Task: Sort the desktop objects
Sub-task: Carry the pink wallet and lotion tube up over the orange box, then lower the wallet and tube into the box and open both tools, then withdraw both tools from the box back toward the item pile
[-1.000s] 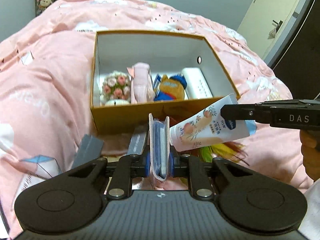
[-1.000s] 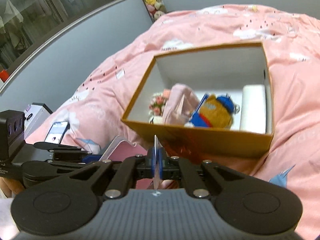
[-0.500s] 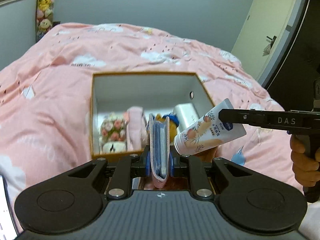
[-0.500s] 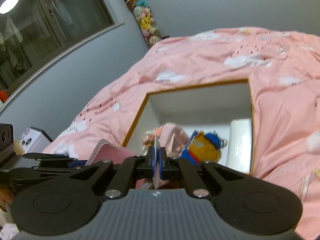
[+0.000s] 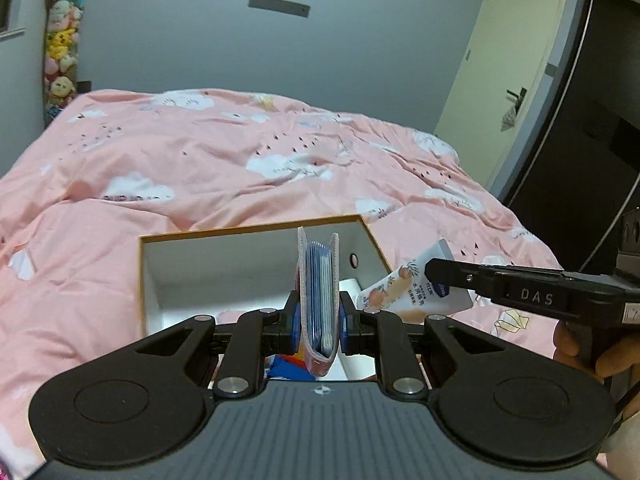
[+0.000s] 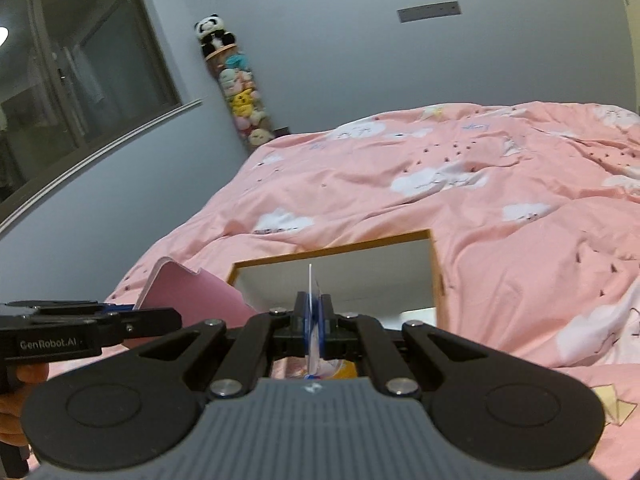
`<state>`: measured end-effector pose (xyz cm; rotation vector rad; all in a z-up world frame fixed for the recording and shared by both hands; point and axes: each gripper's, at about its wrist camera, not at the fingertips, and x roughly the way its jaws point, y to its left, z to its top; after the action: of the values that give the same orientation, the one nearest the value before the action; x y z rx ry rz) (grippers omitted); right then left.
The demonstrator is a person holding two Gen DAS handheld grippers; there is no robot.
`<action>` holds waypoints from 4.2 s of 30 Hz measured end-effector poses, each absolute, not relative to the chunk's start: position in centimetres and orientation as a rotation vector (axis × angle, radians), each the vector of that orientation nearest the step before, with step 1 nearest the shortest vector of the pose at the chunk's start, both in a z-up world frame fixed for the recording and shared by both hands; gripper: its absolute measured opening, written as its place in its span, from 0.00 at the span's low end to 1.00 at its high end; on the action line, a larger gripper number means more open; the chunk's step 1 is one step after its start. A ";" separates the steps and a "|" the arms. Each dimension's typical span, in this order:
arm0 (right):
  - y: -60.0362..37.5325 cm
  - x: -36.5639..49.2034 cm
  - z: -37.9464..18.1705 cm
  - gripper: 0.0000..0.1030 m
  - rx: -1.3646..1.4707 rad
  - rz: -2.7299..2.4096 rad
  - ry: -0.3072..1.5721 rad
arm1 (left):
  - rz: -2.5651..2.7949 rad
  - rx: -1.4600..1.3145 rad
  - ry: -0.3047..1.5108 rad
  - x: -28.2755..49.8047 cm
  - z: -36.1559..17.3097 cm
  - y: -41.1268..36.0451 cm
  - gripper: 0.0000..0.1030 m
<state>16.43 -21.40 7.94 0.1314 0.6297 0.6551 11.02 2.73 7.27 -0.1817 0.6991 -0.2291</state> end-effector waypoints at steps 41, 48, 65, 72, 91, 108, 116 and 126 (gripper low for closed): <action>-19.4 21.6 -0.7 0.06 0.070 0.614 0.951 | -0.345 -0.069 1.008 18.5 -3.7 -2.0 0.20; -19.2 22.0 -1.3 0.06 0.089 0.621 0.983 | -0.320 -0.172 1.081 18.8 -3.3 -0.6 0.20; -18.5 22.4 -3.0 0.14 0.103 0.623 1.030 | -0.303 -0.227 1.117 19.6 -6.1 -0.9 0.25; -19.0 22.2 -2.7 0.15 0.120 0.625 1.028 | -0.316 -0.232 1.078 18.4 -4.9 -0.6 0.31; -19.1 18.5 0.5 0.49 0.016 0.613 0.815 | -0.207 -0.187 0.827 12.9 -0.6 0.1 0.48; -20.2 15.4 2.0 0.82 0.029 0.480 0.644 | -0.106 -0.070 0.666 9.3 0.8 -0.4 0.58; -20.5 14.6 2.0 0.88 0.102 0.414 0.652 | -0.140 -0.087 0.691 8.3 0.6 -0.4 0.58; -19.3 12.5 1.3 0.89 0.061 0.444 0.661 | -0.106 -0.123 0.721 6.4 0.1 0.9 0.58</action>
<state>12.51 -19.35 1.27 0.0611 0.6611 0.4439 6.40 0.89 0.08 -0.1228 0.7207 -0.1056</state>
